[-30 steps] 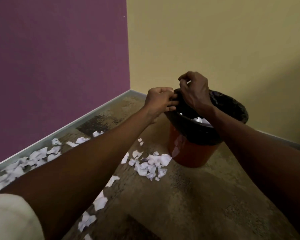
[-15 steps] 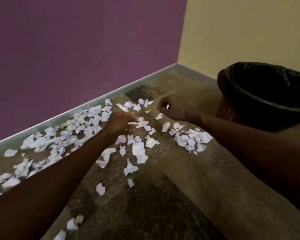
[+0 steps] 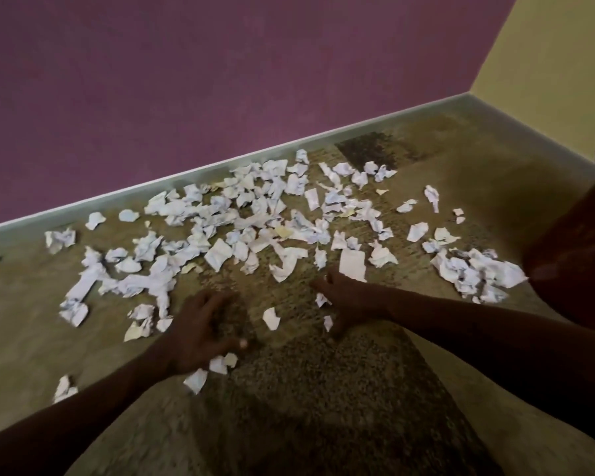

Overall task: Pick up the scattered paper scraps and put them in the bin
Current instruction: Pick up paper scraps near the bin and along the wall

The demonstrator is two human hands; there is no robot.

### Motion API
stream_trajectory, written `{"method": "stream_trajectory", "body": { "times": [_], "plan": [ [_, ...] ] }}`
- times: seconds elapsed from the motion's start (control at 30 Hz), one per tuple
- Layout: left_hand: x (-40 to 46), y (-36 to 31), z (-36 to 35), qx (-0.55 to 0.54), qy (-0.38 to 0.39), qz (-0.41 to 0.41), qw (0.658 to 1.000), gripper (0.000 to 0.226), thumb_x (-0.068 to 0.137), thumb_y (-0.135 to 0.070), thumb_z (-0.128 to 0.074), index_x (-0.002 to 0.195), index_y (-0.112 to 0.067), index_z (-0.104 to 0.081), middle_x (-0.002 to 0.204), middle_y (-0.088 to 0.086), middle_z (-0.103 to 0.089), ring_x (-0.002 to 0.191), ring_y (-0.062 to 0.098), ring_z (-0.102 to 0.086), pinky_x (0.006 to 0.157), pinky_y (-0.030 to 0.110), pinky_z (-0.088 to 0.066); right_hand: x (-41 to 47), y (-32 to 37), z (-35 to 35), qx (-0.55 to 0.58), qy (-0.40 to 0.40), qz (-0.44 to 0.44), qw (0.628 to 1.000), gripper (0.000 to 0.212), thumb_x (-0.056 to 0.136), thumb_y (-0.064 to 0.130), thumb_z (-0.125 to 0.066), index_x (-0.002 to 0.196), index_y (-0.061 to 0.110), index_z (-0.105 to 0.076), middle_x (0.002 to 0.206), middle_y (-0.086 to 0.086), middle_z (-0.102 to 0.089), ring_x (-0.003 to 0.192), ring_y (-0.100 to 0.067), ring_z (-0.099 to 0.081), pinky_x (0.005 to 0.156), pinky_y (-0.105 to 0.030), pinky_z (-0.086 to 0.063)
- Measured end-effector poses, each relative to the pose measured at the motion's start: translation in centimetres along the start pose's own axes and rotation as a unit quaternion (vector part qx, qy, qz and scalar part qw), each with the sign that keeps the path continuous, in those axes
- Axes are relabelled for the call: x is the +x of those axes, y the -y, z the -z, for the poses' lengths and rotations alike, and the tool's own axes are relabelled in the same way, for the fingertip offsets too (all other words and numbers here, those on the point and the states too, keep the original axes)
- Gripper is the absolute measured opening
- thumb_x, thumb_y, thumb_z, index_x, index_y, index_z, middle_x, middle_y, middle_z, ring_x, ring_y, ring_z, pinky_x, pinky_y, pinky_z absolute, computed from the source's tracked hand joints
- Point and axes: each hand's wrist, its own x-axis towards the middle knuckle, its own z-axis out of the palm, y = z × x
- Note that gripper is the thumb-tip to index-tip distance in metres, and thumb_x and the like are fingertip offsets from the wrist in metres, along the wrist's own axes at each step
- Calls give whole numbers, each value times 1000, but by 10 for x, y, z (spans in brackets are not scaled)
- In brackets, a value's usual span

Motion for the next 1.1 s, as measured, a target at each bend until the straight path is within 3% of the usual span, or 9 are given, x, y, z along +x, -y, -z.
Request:
{"method": "stream_trajectory", "body": {
  "times": [0.1,0.2,0.43,0.57,0.67,0.8,0.9,0.97,1.1],
  "plan": [
    [-37,11,-19,86,-29,-74,993,111,62,-89,-55,150,-30,-23,153,10,-30,137,33,-30,106,55,-33,15,11,-14,-9,-49,38,998,84,78,36,-78,143,10,-30,138,-20,-28,123,-34,-41,93,-32,-40],
    [-58,17,-36,136,-55,-128,981,99,71,-85,-51,147,-26,-29,150,16,-35,135,38,-35,105,55,-33,27,28,-23,35,-92,73,992,57,85,25,-70,133,12,-42,127,-15,-37,113,-31,-47,78,-27,-35],
    [-60,22,-57,138,-49,-115,982,48,99,-53,-32,143,-35,-36,142,11,-42,119,28,-46,93,40,-48,47,79,-35,8,-110,188,976,62,88,41,-65,142,23,-40,124,-7,-39,104,-17,-43,80,-26,-39],
    [-49,8,-50,29,-49,-55,997,37,98,-59,-22,119,-42,-48,126,-6,-50,111,6,-49,96,28,-43,52,85,-33,-18,-101,212,972,30,85,16,-64,114,10,-55,115,-11,-46,96,-25,-52,79,-43,-50],
    [-35,2,-50,33,-35,-47,998,26,101,-49,-25,109,-37,-46,119,-9,-54,101,6,-54,83,23,-36,47,69,-16,9,-87,184,979,13,81,10,-63,94,8,-60,100,-8,-53,89,-21,-51,77,-41,-48],
    [-26,-1,-41,-12,-21,6,1000,23,102,-39,-33,113,-23,-47,116,2,-53,97,19,-57,84,33,-45,34,25,4,70,-102,90,988,20,77,17,-74,88,9,-59,96,-7,-57,88,-20,-52,75,-35,-44],
    [-15,-6,-30,-33,-87,23,995,27,103,-36,-29,95,-18,-47,91,2,-51,79,21,-53,73,35,-44,20,-4,3,65,-84,60,993,14,79,16,-72,83,10,-60,95,-8,-58,87,-22,-54,77,-38,-48],
    [-8,-11,-24,-23,-136,-3,990,27,102,-36,-31,84,-21,-45,77,-1,-49,69,18,-49,66,33,-40,10,-11,-4,66,-79,73,992,13,85,14,-68,92,5,-63,98,-9,-57,90,-20,-52,81,-36,-46],
    [9,-28,-22,-75,-192,24,978,33,100,-39,-45,75,-19,-48,68,-2,-51,61,14,-48,55,30,-35,0,-8,-21,37,-44,72,996,53,85,48,-67,127,22,-49,119,-2,-38,102,-14,-44,86,-30,-43]
  ]
}}
